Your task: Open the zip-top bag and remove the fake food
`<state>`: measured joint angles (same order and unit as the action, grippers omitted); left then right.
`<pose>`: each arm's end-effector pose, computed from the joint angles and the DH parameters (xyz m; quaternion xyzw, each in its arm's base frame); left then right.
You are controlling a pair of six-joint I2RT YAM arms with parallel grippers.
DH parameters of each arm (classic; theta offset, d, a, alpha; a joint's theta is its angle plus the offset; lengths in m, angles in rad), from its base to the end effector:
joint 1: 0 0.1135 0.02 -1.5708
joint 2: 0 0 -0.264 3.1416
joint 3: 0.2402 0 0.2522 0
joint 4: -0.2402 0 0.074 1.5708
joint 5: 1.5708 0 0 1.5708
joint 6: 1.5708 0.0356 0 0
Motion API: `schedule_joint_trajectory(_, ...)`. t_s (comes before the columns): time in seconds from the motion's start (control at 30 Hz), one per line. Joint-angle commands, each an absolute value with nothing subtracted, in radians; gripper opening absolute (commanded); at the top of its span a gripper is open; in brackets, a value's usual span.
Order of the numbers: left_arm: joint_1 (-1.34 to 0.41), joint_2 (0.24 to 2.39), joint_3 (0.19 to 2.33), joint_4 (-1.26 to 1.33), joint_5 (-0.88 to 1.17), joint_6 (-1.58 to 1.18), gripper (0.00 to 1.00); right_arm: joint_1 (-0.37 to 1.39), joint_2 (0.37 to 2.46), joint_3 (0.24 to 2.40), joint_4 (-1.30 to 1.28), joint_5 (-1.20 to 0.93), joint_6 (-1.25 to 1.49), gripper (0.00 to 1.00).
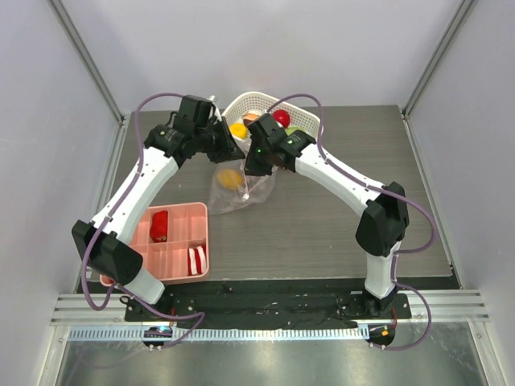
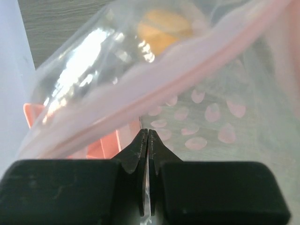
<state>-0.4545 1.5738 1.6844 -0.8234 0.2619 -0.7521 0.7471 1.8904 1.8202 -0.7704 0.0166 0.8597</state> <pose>0.3011 -0.1574 0.3933 -0.0799 0.8997 -0.3318 0.2722 0.3119 0.2881 0.3251 0.0555 0.9324 0.2516 0.2535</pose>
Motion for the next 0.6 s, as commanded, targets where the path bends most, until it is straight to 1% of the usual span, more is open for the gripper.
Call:
schedule_joint_trajectory(0.0, -0.466, 1.562, 1.714, -0.792, 0.276, -0.75, 0.0, 0.753, 1.924, 1.864, -0.695, 0.046, 0.919, 0.08)
schedule_joint_trajectory(0.13, -0.474, 1.557, 1.706, -0.792, 0.276, -0.747, 0.0, 0.747, 1.921, 1.897, -0.713, 0.06, 0.965, 0.08)
schedule_joint_trajectory(0.23, -0.479, 1.555, 1.698, -0.793, 0.27, -0.738, 0.0, 0.72, 1.916, 1.921, -0.741, -0.032, 1.025, 0.09)
schedule_joint_trajectory(0.4, -0.479, 1.549, 1.674, -0.798, 0.264, -0.726, 0.0, 0.698, 1.893, 1.928, -0.77, -0.077, 1.069, 0.11)
schedule_joint_trajectory(0.57, -0.486, 1.554, 1.672, -0.782, 0.271, -0.733, 0.0, 0.693, 1.936, 1.956, -0.807, -0.123, 1.153, 0.13)
